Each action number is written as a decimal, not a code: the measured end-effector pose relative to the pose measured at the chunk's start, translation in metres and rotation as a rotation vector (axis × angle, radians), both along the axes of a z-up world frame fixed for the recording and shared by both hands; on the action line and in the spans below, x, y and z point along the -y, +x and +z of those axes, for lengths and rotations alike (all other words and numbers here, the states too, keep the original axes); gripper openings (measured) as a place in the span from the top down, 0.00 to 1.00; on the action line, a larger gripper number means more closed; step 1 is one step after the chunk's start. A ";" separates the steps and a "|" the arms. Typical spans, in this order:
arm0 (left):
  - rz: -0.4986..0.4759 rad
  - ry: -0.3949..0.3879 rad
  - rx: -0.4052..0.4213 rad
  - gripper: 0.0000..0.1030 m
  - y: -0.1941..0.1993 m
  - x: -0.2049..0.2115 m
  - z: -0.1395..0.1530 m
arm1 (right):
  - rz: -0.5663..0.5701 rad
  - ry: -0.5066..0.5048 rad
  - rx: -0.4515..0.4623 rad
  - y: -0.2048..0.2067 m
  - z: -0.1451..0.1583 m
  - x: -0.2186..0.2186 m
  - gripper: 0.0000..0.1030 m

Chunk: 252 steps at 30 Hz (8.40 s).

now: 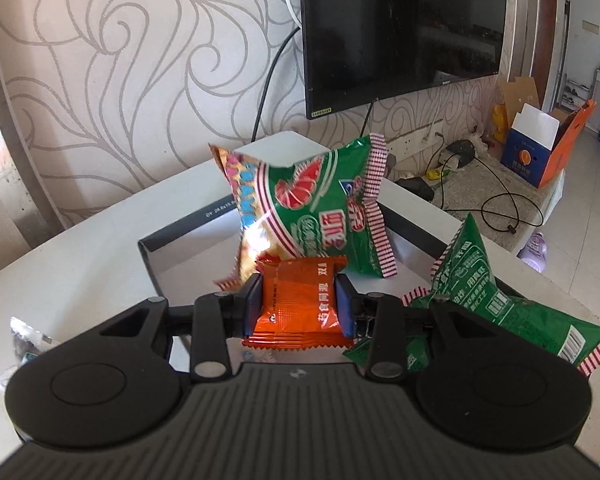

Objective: Organize snacks
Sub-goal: 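Carry the orange packet and the brown candy over the dark box, then open left gripper to drop the orange packet into the box, then lower the brown candy into the box and open right gripper, then move left gripper to the tan square packet while right gripper approaches the orange-red bar, then grasp the tan packet with left gripper while right gripper grasps the orange-red bar, then carry the tan packet and the orange-red bar over the dark box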

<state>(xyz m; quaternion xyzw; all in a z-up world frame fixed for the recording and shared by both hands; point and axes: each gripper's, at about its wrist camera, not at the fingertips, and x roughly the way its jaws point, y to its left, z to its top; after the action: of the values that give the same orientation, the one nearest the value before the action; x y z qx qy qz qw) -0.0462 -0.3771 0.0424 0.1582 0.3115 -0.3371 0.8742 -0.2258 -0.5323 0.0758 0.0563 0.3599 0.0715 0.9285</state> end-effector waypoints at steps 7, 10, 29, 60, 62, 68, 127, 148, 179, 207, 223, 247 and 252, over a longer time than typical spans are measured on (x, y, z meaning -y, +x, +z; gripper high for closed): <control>-0.001 -0.010 0.002 0.46 0.002 0.003 -0.001 | -0.007 -0.006 -0.008 0.001 -0.001 0.002 0.82; 0.003 -0.016 0.020 0.39 0.000 0.000 0.003 | 0.000 -0.006 -0.007 0.004 -0.001 0.001 0.82; 0.115 -0.088 0.019 0.39 -0.036 -0.091 0.033 | 0.121 -0.058 0.060 0.091 0.004 -0.009 0.82; 0.207 -0.068 0.041 0.39 -0.046 -0.144 0.035 | 0.116 -0.043 0.045 0.126 -0.010 -0.031 0.79; 0.203 -0.060 0.056 0.39 -0.049 -0.149 0.033 | 0.126 -0.022 0.040 0.120 -0.009 -0.037 0.79; 0.211 -0.032 0.062 0.39 -0.052 -0.174 0.015 | 0.159 0.025 0.015 0.103 -0.012 -0.052 0.79; 0.080 -0.051 -0.044 0.35 -0.052 -0.278 -0.009 | 0.257 -0.122 -0.096 0.169 -0.077 -0.143 0.75; 0.167 -0.013 -0.086 0.45 -0.055 -0.278 -0.029 | 0.222 -0.138 -0.092 0.122 -0.077 -0.140 0.50; 0.293 0.005 -0.108 0.59 -0.067 -0.263 -0.024 | 0.268 -0.045 -0.107 0.061 -0.064 -0.137 0.76; 0.265 -0.023 -0.096 0.59 -0.096 -0.229 -0.002 | 0.282 0.037 -0.066 0.032 -0.039 -0.106 0.76; 0.192 -0.038 -0.064 0.59 -0.080 -0.176 0.018 | 0.195 0.064 -0.003 0.035 -0.020 -0.056 0.76; 0.056 -0.070 -0.033 0.59 -0.042 -0.088 0.026 | 0.060 0.063 0.021 0.039 -0.011 -0.004 0.76; 0.039 -0.072 -0.042 0.59 -0.034 -0.073 0.021 | 0.037 0.053 0.014 0.039 -0.011 0.002 0.76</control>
<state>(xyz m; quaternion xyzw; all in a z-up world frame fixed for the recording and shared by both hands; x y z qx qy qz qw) -0.0805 -0.3039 0.0633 0.1137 0.3204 -0.3343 0.8790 -0.1866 -0.5347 0.0652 0.0735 0.3522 0.0987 0.9278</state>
